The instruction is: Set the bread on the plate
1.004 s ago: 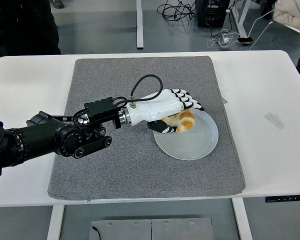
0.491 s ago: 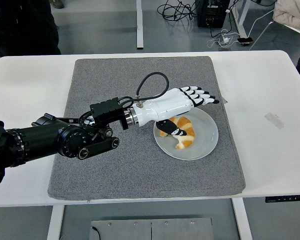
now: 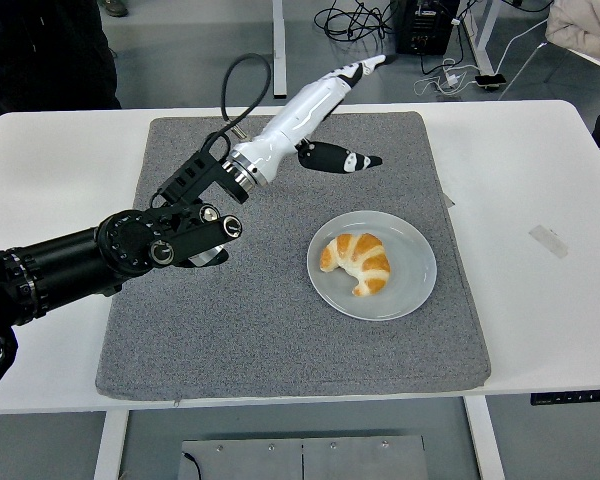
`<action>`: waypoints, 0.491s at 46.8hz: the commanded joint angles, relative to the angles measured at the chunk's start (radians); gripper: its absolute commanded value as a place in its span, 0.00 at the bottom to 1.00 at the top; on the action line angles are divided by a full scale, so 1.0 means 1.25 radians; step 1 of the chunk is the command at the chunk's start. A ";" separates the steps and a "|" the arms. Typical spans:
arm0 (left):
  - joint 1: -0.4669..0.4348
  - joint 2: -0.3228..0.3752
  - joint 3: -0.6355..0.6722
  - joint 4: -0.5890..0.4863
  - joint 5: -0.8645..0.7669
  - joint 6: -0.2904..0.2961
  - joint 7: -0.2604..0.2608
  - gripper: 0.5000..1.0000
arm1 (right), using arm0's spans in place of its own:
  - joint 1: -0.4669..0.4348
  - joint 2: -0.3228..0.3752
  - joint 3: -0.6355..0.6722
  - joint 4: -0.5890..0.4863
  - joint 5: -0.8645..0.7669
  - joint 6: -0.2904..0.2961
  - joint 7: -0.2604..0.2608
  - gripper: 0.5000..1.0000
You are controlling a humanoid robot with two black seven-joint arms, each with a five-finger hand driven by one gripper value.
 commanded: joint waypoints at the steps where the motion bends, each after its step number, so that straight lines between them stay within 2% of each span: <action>1: 0.003 0.028 -0.032 0.001 -0.047 -0.001 0.000 0.94 | 0.000 0.000 0.000 0.000 0.000 0.000 0.000 1.00; 5: 0.009 0.062 -0.060 0.000 -0.123 -0.002 0.000 0.94 | 0.000 0.000 0.000 0.000 0.000 0.000 -0.001 1.00; 13: 0.026 0.091 -0.089 0.001 -0.247 -0.009 0.000 0.94 | 0.000 0.000 0.001 -0.001 0.000 0.000 0.000 1.00; 23: 0.089 0.099 -0.189 0.002 -0.284 -0.011 0.000 0.94 | 0.000 0.000 0.000 -0.001 0.000 0.000 0.000 1.00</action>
